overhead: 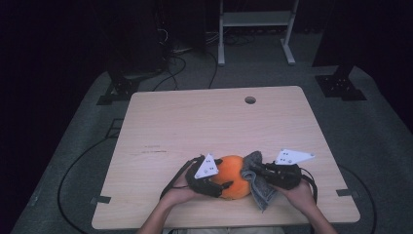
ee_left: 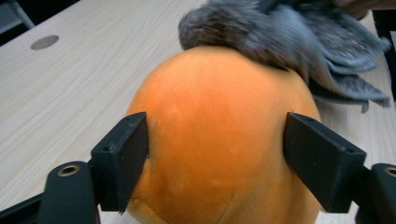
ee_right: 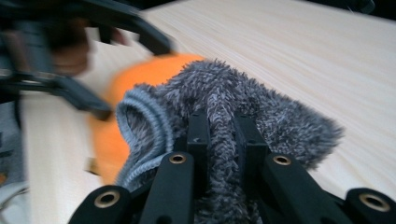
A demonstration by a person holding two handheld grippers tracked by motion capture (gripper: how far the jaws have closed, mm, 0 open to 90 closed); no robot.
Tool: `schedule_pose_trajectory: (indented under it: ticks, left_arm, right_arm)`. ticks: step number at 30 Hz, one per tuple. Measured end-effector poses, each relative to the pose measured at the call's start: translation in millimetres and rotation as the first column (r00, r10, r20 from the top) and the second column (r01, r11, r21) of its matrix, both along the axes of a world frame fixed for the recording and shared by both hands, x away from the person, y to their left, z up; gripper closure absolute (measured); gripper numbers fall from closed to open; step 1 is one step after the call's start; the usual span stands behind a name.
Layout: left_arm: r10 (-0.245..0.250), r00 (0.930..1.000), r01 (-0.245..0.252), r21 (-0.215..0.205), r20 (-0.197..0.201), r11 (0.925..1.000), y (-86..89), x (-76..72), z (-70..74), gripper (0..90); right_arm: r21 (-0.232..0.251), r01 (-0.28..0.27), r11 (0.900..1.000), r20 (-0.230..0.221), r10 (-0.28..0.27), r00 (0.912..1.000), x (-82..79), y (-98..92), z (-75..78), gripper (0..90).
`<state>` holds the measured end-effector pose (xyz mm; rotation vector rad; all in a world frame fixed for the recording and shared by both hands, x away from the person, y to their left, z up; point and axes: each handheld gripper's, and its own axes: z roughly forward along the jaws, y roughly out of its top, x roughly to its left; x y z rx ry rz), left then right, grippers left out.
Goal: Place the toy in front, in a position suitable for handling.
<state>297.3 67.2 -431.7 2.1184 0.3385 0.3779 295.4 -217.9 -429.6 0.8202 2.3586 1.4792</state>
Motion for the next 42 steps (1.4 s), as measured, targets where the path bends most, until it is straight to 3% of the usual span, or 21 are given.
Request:
schedule_pose_trajectory:
  ticks: [1, 3, 5, 9, 11, 12, 13, 17, 21, 25, 27, 32, 35, 37, 38, 39, 42]
  left_arm:
    - [0.0, 1.0, 0.0, 0.0, 0.0, 1.0, 0.0, 0.0, 0.0, 23.6]
    - [-0.015, 0.9996, 0.015, 0.011, 0.023, 0.9998, -1.7, -2.9, -0.9, 24.3]
    - [-0.035, 0.9986, 0.034, 0.021, 0.039, 0.9992, -2.4, -4.9, -1.0, 25.2]
    - [-0.082, 0.9932, 0.079, 0.031, 0.083, 0.9964, -7.2, -10.8, -1.6, 26.7]
    - [-0.098, 0.9896, 0.094, 0.042, 0.105, 0.9947, -8.9, -13.2, -1.6, 27.5]
    - [-0.113, 0.9852, 0.105, 0.065, 0.129, 0.9923, -10.8, -16.6, -1.5, 27.5]
    - [-0.103, 0.9866, 0.094, 0.077, 0.127, 0.9926, -10.8, -16.9, -1.6, 27.5]
    - [-0.093, 0.9907, 0.089, 0.052, 0.099, 0.9947, -7.4, -14.1, -3.1, 27.8]
    - [-0.097, 0.9908, 0.093, 0.056, 0.094, 0.9941, -6.0, -13.4, -3.0, 27.8]
    - [-0.072, 0.9951, 0.069, 0.048, 0.068, 0.9965, 0.1, -9.5, -4.4, 27.8]
    - [-0.048, 0.9979, 0.046, 0.028, 0.043, 0.9985, 3.0, -5.0, -5.3, 27.8]
    - [0.029, 0.9994, -0.029, -0.021, -0.017, 0.9994, 6.1, 6.9, -7.5, 27.6]
    - [0.079, 0.9961, -0.081, -0.051, -0.04, 0.9954, 3.6, 13.0, -9.1, 27.7]
    - [0.087, 0.9955, -0.089, -0.05, -0.037, 0.9948, 2.5, 14.0, -9.5, 27.4]
    - [0.099, 0.9946, -0.1, -0.042, -0.031, 0.9941, 1.6, 14.1, -9.6, 27.3]
    - [0.107, 0.9938, -0.108, -0.043, -0.029, 0.9932, 1.7, 14.4, -9.7, 27.3]
    - [0.119, 0.992, -0.121, -0.053, -0.044, 0.9912, 2.3, 16.6, -10.3, 27.7]
  right_arm:
    - [0.0, 0.0, 1.0, 0.0, 0.0, 1.0, 0.0, 0.0, 0.0, 78.6]
    - [-0.03, 0.068, 0.997, -0.047, -0.07, 0.9965, 8.8, -14.1, -6.0, 78.7]
    - [-0.02, 0.073, 0.997, -0.059, -0.074, 0.9955, 9.9, -19.2, -6.1, 78.7]
    - [0.093, -0.038, 0.995, -0.017, 0.04, 0.999, 3.9, -7.3, 11.4, 78.7]
    - [0.099, -0.07, 0.993, -0.006, 0.071, 0.9975, 2.8, 0.6, 16.6, 78.7]
    - [0.07, -0.086, 0.994, 0.011, 0.086, 0.9963, 2.1, 10.0, 20.4, 78.7]
    - [-0.004, -0.082, 0.997, 0.033, 0.082, 0.9961, 4.8, 24.6, 20.1, 78.7]
    - [0.016, -0.036, 0.999, -0.02, 0.036, 0.9991, 16.6, 18.1, 12.6, 78.7]
    - [0.023, 0.034, 0.999, -0.073, -0.032, 0.9968, 24.6, 0.5, 2.4, 78.8]
    - [0.001, 0.068, 0.998, -0.107, -0.067, 0.992, 24.7, -15.1, -7.7, 78.7]
    - [-0.013, 0.065, 0.998, -0.103, -0.066, 0.9925, 20.1, -20.5, -10.4, 78.7]
    - [0.011, 0.021, 1.0, -0.013, -0.021, 0.9997, -1.2, -18.7, 2.2, 78.8]
    - [0.034, -0.073, 0.997, 0.023, 0.072, 0.9971, -10.2, -1.2, 10.0, 78.8]
    - [-0.006, -0.108, 0.994, 0.05, 0.108, 0.9929, -15.7, 13.0, 10.3, 78.7]
    - [-0.054, -0.108, 0.993, 0.074, 0.111, 0.991, -18.2, 21.0, 9.1, 78.6]
    - [-0.068, -0.1, 0.993, 0.082, 0.106, 0.9911, -18.3, 23.5, 8.0, 78.6]
    - [-0.06, -0.075, 0.995, 0.082, 0.08, 0.9934, -13.2, 21.8, 6.0, 78.7]
